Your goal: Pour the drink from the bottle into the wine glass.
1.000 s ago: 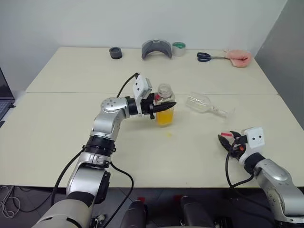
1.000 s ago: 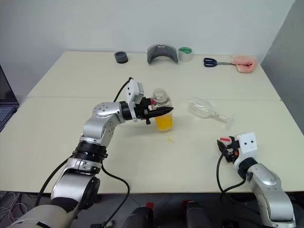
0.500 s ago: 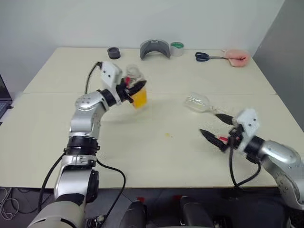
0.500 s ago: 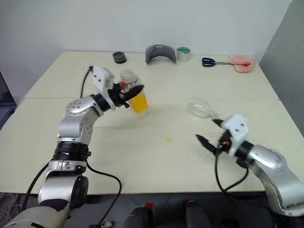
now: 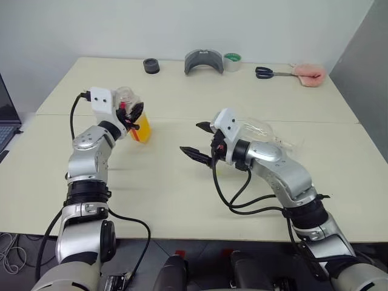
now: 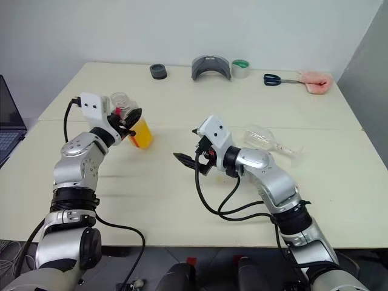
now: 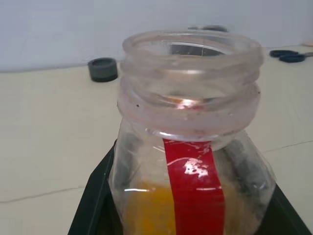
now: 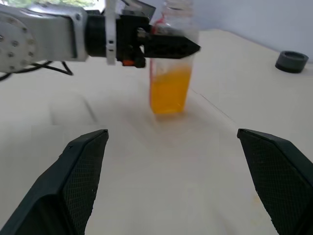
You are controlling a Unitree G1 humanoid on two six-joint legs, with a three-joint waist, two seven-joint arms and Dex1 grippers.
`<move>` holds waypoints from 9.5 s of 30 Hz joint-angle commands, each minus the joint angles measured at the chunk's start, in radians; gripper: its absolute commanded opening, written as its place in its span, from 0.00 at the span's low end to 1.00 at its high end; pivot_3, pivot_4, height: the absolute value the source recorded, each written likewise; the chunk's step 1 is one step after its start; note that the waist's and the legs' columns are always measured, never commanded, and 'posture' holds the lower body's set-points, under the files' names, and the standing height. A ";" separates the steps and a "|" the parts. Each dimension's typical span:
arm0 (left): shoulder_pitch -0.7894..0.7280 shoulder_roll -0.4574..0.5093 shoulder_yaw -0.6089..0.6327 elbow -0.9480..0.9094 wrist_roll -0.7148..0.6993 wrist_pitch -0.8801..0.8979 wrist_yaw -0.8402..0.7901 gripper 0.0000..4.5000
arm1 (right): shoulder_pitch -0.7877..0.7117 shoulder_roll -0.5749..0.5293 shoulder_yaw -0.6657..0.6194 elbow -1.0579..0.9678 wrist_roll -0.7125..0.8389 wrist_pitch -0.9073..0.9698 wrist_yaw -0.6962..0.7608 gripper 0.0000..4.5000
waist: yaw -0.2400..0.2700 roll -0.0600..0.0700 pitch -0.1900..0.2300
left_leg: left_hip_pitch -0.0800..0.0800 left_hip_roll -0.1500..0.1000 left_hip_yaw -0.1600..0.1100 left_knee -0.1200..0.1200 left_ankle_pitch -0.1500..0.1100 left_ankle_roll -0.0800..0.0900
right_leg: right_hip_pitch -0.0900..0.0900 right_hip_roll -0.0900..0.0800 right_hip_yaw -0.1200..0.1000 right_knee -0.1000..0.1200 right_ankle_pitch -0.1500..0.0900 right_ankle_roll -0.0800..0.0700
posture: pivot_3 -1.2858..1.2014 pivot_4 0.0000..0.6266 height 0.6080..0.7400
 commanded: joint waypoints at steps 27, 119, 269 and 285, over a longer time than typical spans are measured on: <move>0.146 -0.032 0.004 -0.065 -0.002 -0.102 0.033 0.99 | 0.048 0.035 -0.007 -0.050 -0.044 -0.026 0.028 1.00 | -0.002 0.000 0.000 | 0.000 0.001 0.001 0.000 -0.002 0.003 | -0.002 0.001 0.001 0.003 0.000 -0.001 | 0.52 0.24 1.00; 0.329 -0.008 -0.356 -0.646 -0.104 0.011 -0.505 1.00 | 0.030 -0.052 0.058 0.306 -1.033 0.058 -0.425 0.07 | -0.022 0.000 0.000 | 0.004 0.002 0.002 -0.001 -0.002 0.004 | 0.003 0.003 0.002 0.000 0.000 -0.001 | 0.52 0.24 1.00; 0.407 0.059 0.078 -0.430 -0.101 0.075 0.024 1.00 | 0.466 -0.280 -0.139 -0.456 0.213 -0.144 0.278 0.99 | 0.000 0.003 0.002 | 0.005 0.003 0.001 -0.002 -0.002 0.004 | 0.005 0.002 0.001 -0.002 0.000 0.000 | 0.52 0.24 1.00; 0.212 0.074 0.028 -0.126 -0.047 -0.072 -0.080 1.00 | 0.450 -0.298 -0.121 -0.457 0.201 -0.146 0.284 0.99 | 0.000 0.003 0.002 | 0.004 0.002 0.001 -0.002 -0.002 0.004 | 0.004 0.002 0.000 -0.002 0.000 0.000 | 0.52 0.24 1.00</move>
